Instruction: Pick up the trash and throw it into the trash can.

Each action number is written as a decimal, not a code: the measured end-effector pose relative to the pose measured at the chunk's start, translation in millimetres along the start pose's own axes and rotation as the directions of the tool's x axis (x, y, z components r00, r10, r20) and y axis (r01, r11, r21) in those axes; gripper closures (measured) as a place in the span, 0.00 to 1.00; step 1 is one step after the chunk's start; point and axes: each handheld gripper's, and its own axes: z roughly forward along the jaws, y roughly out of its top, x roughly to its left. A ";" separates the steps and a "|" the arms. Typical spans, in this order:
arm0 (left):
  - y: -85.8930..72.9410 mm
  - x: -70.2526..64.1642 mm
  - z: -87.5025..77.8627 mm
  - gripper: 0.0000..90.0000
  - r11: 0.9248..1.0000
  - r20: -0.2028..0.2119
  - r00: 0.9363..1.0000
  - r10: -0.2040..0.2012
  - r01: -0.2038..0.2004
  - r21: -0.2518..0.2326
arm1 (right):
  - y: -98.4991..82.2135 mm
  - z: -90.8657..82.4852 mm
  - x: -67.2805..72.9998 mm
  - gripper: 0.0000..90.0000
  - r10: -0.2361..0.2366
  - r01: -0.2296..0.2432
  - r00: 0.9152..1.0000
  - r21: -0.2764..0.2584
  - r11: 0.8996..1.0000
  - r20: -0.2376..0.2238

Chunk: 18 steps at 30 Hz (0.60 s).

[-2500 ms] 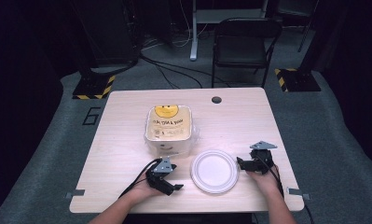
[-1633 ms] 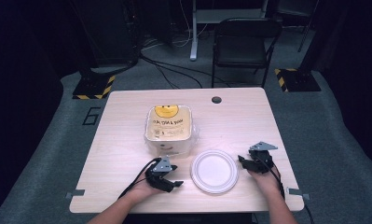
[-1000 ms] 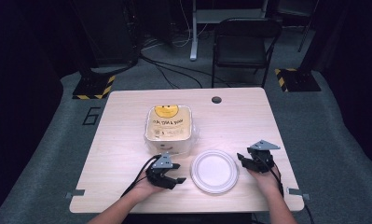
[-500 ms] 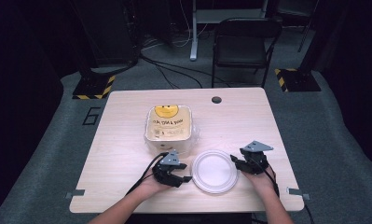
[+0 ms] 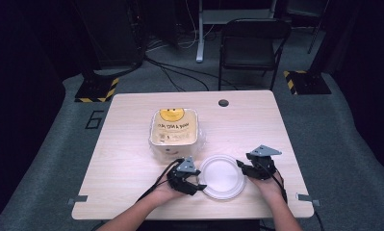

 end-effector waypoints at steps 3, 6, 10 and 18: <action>0.1 0.6 2.8 0.39 1.000 -0.008 1.000 0.000 0.000 0.001 | 0.2 1.4 1.4 0.51 -0.004 0.004 1.000 0.004 1.000 -0.004; 0.1 1.3 3.9 0.38 1.000 -0.019 1.000 -0.001 0.001 -0.001 | 0.5 2.3 2.6 0.50 -0.010 0.010 1.000 0.006 1.000 -0.007; 0.5 2.5 5.6 0.36 1.000 -0.030 1.000 -0.009 0.009 -0.006 | 1.9 2.9 4.8 0.50 -0.010 0.010 1.000 0.003 1.000 -0.017; 0.8 4.9 10.7 0.35 1.000 -0.028 1.000 -0.010 0.010 -0.004 | 1.8 3.1 5.0 0.48 -0.007 0.007 1.000 0.003 1.000 -0.020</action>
